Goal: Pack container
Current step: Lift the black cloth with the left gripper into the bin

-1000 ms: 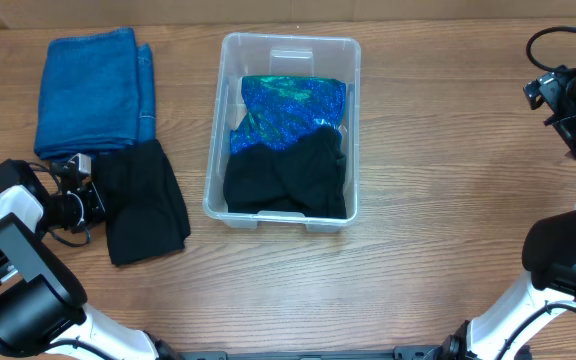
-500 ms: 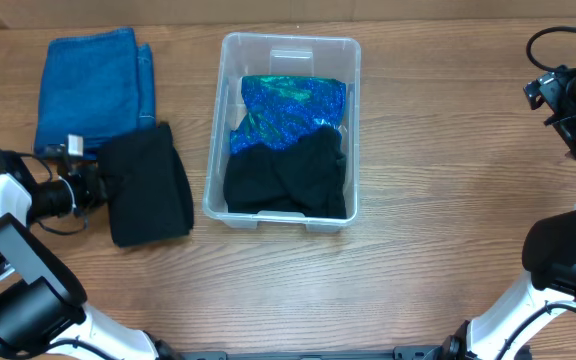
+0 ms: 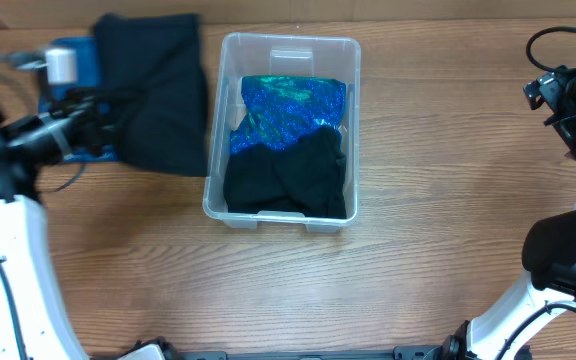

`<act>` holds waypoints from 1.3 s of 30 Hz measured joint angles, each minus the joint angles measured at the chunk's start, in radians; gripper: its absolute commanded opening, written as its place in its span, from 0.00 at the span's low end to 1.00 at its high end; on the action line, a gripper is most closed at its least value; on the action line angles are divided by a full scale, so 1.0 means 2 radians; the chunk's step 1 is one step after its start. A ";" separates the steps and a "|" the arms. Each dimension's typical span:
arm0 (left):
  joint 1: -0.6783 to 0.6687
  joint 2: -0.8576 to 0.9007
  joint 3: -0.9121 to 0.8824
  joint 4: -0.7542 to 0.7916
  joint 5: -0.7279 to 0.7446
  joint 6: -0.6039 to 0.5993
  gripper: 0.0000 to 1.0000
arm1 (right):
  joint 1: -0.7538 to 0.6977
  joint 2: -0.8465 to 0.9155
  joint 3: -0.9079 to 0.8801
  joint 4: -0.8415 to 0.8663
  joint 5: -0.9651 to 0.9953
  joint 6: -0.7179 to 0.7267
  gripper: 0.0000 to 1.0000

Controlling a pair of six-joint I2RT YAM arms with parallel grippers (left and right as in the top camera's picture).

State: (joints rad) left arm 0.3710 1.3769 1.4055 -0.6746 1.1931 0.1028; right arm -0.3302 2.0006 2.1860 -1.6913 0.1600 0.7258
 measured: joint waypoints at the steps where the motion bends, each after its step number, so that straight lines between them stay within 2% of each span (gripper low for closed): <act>1: -0.038 -0.005 0.001 0.015 -0.009 -0.022 0.04 | 0.000 0.000 0.000 0.000 0.000 0.000 1.00; 4: -0.134 -0.007 0.002 0.047 -0.077 -0.093 0.04 | 0.000 0.000 0.000 0.000 0.000 0.000 1.00; 6: -0.211 -0.004 0.002 0.074 -0.172 -0.161 0.04 | 0.000 0.000 0.000 0.000 0.000 0.000 1.00; 7: -0.225 -0.003 0.002 0.078 -0.194 -0.177 0.04 | 0.000 0.000 0.000 0.000 0.000 0.000 1.00; 9: -0.289 0.003 0.002 0.086 -0.326 -0.256 0.04 | 0.000 0.000 0.000 0.000 0.000 0.000 1.00; 12: -0.333 0.011 0.002 0.089 -0.444 -0.327 0.04 | 0.000 0.000 0.000 0.000 0.000 0.000 1.00; 14: -0.356 0.025 0.002 0.103 -0.493 -0.354 0.04 | 0.000 0.000 0.000 0.000 0.000 0.000 1.00; 17: -0.368 0.058 0.002 0.114 -0.517 -0.371 0.04 | 0.000 0.000 0.000 0.000 0.000 0.000 1.00; 22: -0.368 0.149 0.002 0.139 -0.510 -0.410 0.04 | 0.000 0.000 0.000 0.000 0.000 0.000 1.00; 28: -0.369 0.198 0.002 0.200 -0.510 -0.578 0.04 | 0.000 0.000 0.000 0.000 0.000 0.000 1.00; 35: -0.392 0.198 0.002 0.208 -0.572 -0.774 0.04 | 0.000 0.000 0.000 0.000 0.000 0.000 1.00; 39: -0.408 0.198 0.002 0.242 -0.617 -0.824 0.04 | 0.000 0.000 0.000 0.000 0.000 0.000 1.00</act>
State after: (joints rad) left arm -0.4442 1.7729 1.4090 -0.1905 -0.0414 -1.5455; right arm -0.3302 2.0006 2.1860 -1.6913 0.1604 0.7261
